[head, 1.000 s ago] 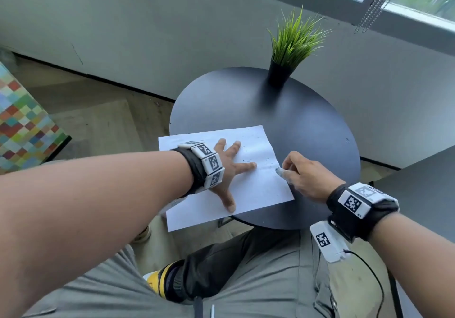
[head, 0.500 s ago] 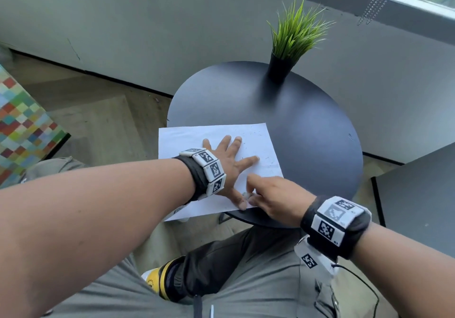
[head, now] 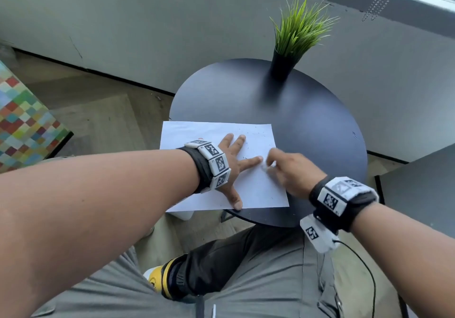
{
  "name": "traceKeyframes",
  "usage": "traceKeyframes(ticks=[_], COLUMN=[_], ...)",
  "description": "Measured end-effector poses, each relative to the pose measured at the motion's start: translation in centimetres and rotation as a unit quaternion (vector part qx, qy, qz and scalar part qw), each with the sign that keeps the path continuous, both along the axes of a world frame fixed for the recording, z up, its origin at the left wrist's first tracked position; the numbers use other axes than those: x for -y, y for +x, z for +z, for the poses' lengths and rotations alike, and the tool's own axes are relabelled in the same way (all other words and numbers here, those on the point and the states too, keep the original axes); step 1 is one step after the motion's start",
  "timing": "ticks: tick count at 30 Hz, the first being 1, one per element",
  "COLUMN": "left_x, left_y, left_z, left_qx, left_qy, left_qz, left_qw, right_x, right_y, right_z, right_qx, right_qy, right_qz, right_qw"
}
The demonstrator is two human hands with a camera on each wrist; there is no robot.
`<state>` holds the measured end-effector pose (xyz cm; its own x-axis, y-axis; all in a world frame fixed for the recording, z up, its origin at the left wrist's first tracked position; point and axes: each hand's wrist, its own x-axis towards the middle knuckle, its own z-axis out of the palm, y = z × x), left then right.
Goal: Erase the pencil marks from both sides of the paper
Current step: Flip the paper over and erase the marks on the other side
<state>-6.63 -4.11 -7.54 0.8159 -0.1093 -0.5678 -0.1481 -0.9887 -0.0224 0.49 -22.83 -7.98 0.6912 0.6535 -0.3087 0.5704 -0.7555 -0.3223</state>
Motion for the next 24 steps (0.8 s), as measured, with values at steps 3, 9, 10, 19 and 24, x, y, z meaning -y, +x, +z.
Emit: traceKeyframes(ticks=[3,9,10,19,24], left_x=[0.5,0.9,1.0,1.1,1.2], left_y=[0.2,0.8,0.9,1.3,1.2], left_z=[0.6,0.4,0.3,0.2,0.1], left_qx=[-0.014,-0.010,-0.008,-0.009,-0.006], left_qy=[0.006,0.021,0.024,0.029,0.034], left_qz=[0.001,-0.006,-0.009,-0.005,-0.007], left_qw=[1.000,1.000,1.000,1.000,0.999], right_x=[1.1,0.7,0.9,1.0,1.7], right_y=[0.8,-1.8,-0.7,-1.3,0.7], right_z=[-0.3,-0.3,-0.4,-0.3,-0.5], right_qx=[0.012,-0.024,-0.014,-0.027,-0.009], right_qy=[0.018,0.028,0.040,0.033,0.057], right_qz=[-0.035,0.105,0.057,0.100,0.001], right_qw=[0.999,0.994,0.997,0.994,0.998])
